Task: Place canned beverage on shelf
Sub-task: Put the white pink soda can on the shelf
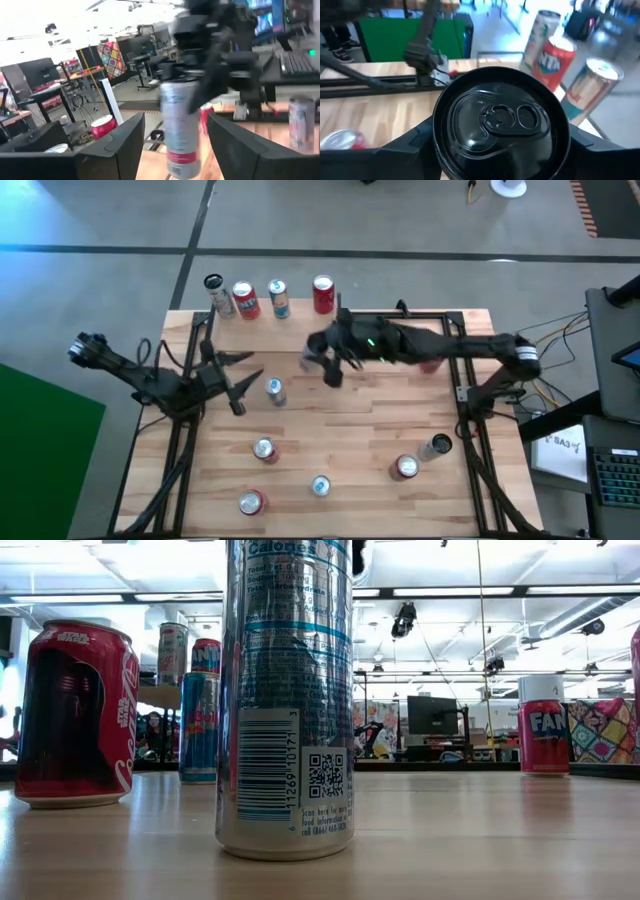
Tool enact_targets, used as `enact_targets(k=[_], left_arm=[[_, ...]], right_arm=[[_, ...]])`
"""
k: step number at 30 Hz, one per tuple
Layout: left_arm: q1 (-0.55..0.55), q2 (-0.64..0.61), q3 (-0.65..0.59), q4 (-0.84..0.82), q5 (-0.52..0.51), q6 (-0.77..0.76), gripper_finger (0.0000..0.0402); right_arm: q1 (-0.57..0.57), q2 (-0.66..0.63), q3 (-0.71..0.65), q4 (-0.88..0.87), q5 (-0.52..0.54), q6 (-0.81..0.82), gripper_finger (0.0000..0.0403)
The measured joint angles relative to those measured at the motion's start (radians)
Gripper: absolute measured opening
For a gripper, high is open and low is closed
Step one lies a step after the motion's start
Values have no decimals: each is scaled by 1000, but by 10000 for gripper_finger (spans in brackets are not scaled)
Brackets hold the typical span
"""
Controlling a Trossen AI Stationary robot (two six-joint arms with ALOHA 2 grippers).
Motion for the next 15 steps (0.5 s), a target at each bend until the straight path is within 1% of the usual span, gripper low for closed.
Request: enact_targets(k=[3, 6, 13, 15], left_arm=[[0, -28, 22, -106, 0, -12, 201], [0, -53, 23, -172, 0, -20, 201], [0, -116, -18, -212, -2, -12, 201], [0, -128, -25, -212, -29, -12, 201]], right_arm=[[-56, 76, 106, -73, -37, 37, 238], [-86, 145, 205, -133, -35, 34, 238], [-128, 313, 409, -231, -38, 32, 238], [-137, 352, 459, -251, -38, 20, 238]])
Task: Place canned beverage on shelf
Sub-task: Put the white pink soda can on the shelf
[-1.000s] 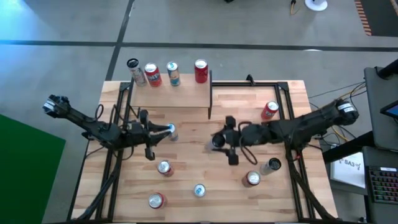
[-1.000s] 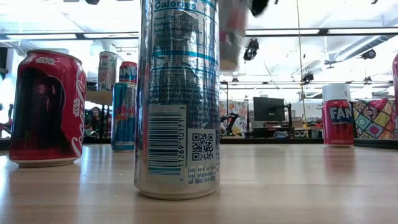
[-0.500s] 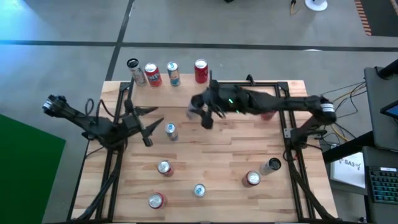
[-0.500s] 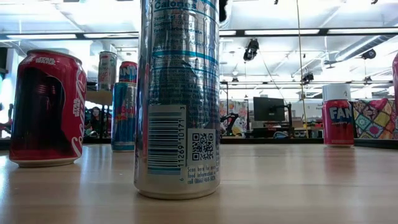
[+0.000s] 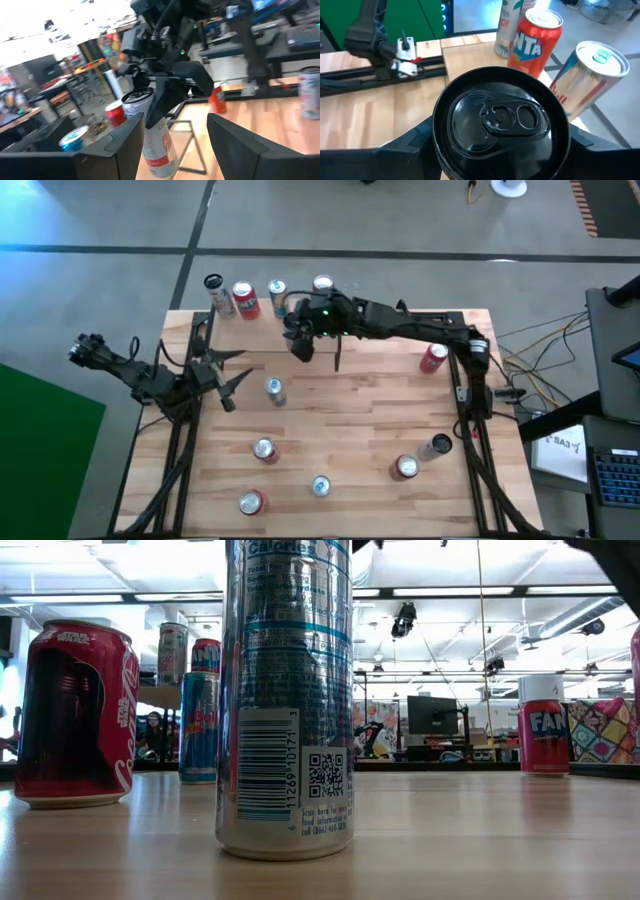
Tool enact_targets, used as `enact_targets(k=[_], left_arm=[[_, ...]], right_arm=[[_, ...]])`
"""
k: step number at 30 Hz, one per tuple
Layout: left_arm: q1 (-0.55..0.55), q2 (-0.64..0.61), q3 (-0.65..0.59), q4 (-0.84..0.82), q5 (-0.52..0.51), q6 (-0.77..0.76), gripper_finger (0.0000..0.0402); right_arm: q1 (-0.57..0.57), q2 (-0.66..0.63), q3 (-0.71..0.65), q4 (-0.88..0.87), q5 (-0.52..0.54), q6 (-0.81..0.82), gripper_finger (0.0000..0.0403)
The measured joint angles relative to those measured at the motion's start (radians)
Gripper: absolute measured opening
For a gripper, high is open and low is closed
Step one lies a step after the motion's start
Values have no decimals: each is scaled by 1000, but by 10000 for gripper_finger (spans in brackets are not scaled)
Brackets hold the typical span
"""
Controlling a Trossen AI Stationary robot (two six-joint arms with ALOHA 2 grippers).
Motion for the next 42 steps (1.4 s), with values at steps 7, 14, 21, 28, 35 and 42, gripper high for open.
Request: enact_targets(k=[7, 14, 21, 28, 35, 42], left_arm=[[0, -29, -3, -16, -55, -4, 201], [0, -36, -3, 15, -58, -33, 201], [2, -12, 2, 57, -59, -15, 201], [3, -33, 8, 65, -62, -7, 201], [3, -25, 8, 62, -61, -16, 201], [3, 17, 7, 38, -49, -38, 201]], right_arm=[[-14, 90, 124, -10, 4, -9, 238], [-23, 136, 184, -72, 64, 39, 238], [-38, 159, 186, 19, 66, 65, 238], [-35, 168, 184, 32, 48, 61, 238], [-36, 166, 184, -30, 49, 43, 238], [-36, 162, 184, -43, 48, 33, 247]])
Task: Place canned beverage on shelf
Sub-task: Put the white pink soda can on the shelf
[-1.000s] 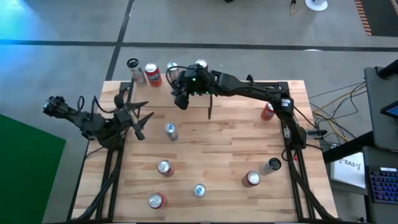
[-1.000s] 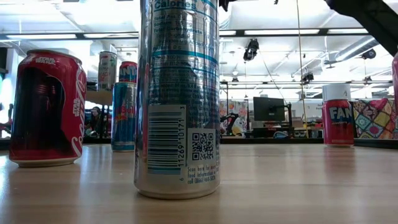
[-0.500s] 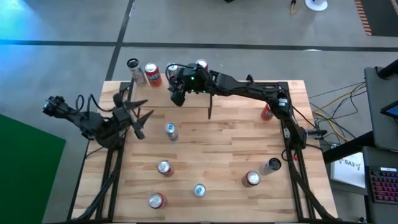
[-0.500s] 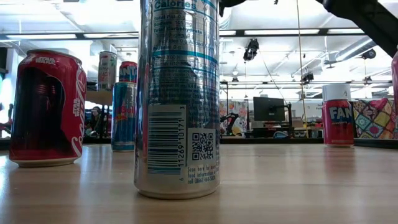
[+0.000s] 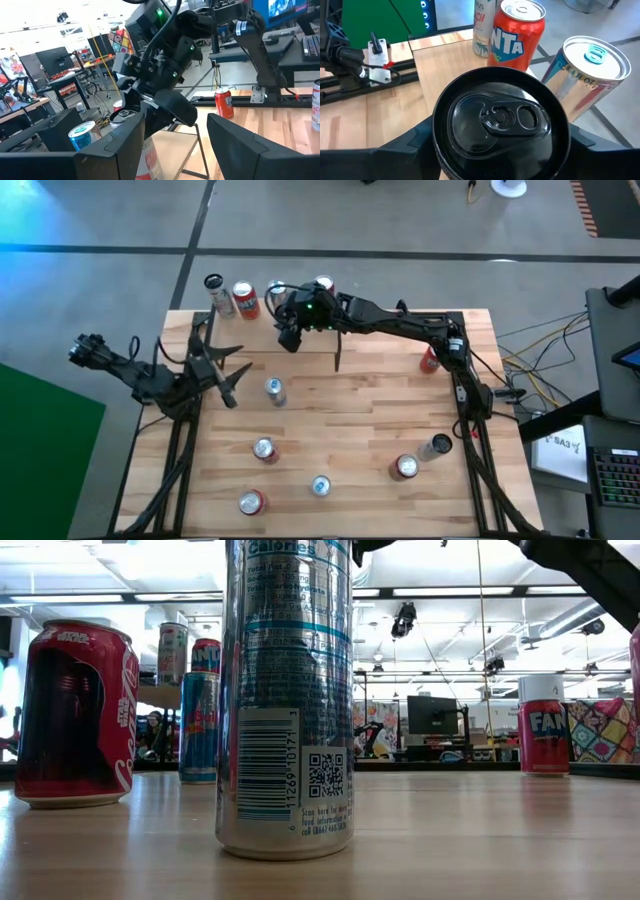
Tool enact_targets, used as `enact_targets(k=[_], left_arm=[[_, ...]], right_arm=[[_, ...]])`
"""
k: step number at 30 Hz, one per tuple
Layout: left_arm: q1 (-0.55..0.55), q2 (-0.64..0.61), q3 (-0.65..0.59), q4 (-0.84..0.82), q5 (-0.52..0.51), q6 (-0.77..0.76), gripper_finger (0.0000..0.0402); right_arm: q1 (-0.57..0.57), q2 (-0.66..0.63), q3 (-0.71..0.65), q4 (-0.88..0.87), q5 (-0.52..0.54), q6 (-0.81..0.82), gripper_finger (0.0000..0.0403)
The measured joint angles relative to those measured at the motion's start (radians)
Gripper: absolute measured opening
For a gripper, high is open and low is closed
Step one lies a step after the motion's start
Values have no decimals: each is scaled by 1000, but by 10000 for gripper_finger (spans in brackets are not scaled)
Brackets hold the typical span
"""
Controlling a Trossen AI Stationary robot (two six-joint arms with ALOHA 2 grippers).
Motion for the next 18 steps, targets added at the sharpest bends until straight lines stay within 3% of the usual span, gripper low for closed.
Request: enact_targets(k=[8, 18], left_arm=[[1, -2, 0, 3, 0, -4, 201], [3, -2, 0, -4, 0, -13, 201]], right_arm=[[-2, -3, 0, 13, 3, -2, 318], [-2, -13, 0, 31, 6, -16, 330]])
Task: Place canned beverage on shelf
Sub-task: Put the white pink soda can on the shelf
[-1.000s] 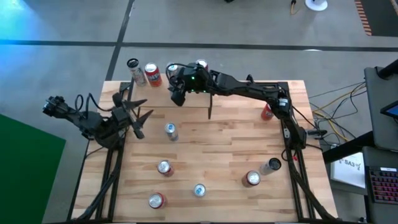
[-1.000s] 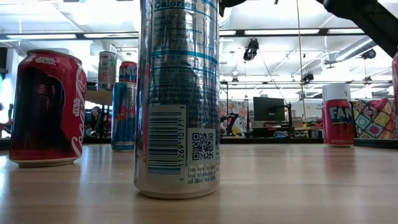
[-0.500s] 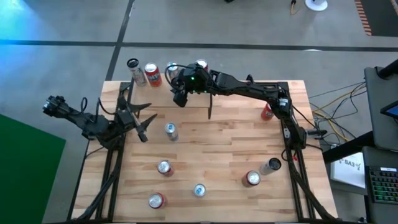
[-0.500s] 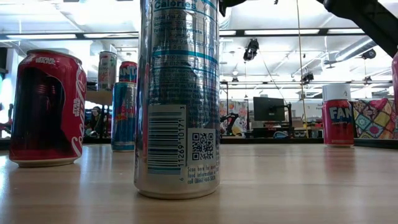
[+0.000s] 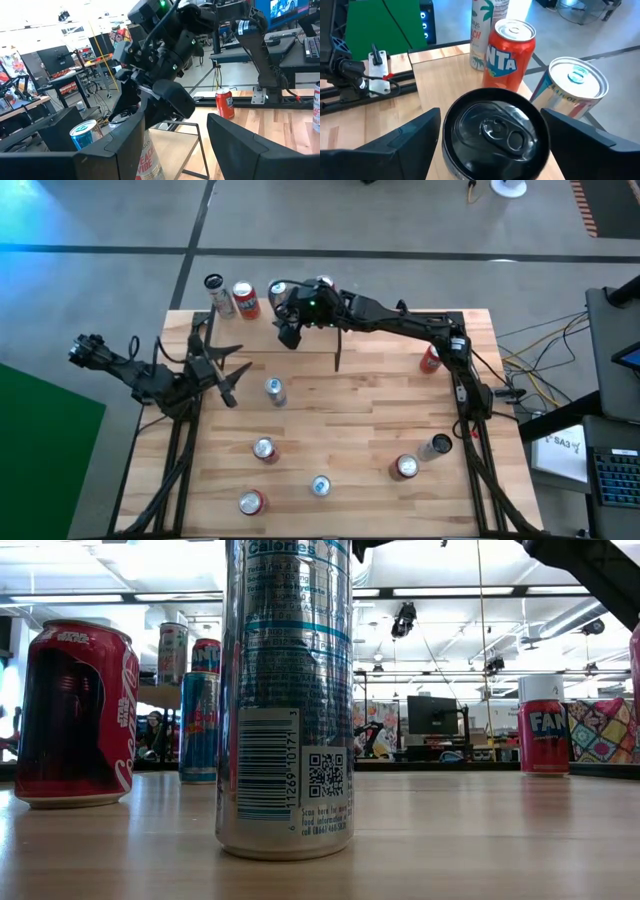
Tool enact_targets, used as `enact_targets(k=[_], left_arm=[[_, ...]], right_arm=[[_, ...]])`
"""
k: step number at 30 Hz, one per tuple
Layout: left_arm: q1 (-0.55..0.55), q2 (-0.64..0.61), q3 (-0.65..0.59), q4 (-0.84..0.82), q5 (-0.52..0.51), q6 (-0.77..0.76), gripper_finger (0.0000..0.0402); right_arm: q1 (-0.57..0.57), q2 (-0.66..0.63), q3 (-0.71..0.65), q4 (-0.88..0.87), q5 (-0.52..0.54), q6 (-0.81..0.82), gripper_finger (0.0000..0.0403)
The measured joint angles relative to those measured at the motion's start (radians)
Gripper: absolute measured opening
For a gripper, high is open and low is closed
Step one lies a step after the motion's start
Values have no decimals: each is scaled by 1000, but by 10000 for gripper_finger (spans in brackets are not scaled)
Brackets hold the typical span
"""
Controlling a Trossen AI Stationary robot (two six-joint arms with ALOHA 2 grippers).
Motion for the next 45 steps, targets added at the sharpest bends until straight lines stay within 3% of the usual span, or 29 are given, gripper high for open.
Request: enact_targets(k=[9, 19, 23, 26, 37, 45], left_arm=[[2, 29, -1, 1, 13, -30, 201], [74, 35, -1, 99, 212, -9, 201], [134, 37, -1, 121, 296, -7, 201], [184, 41, -1, 122, 389, -16, 201], [404, 100, 7, 124, 615, -64, 201], [603, 204, 157, -13, 828, -58, 196]], right_arm=[[1, -36, 0, -4, -1, -32, 331], [17, -164, 0, -144, -7, -132, 325], [18, -214, -20, -237, -89, -162, 325], [18, -256, -85, -240, -153, -165, 325], [36, -444, -438, -82, -160, -182, 325], [35, -591, -658, 54, -160, -179, 325]])
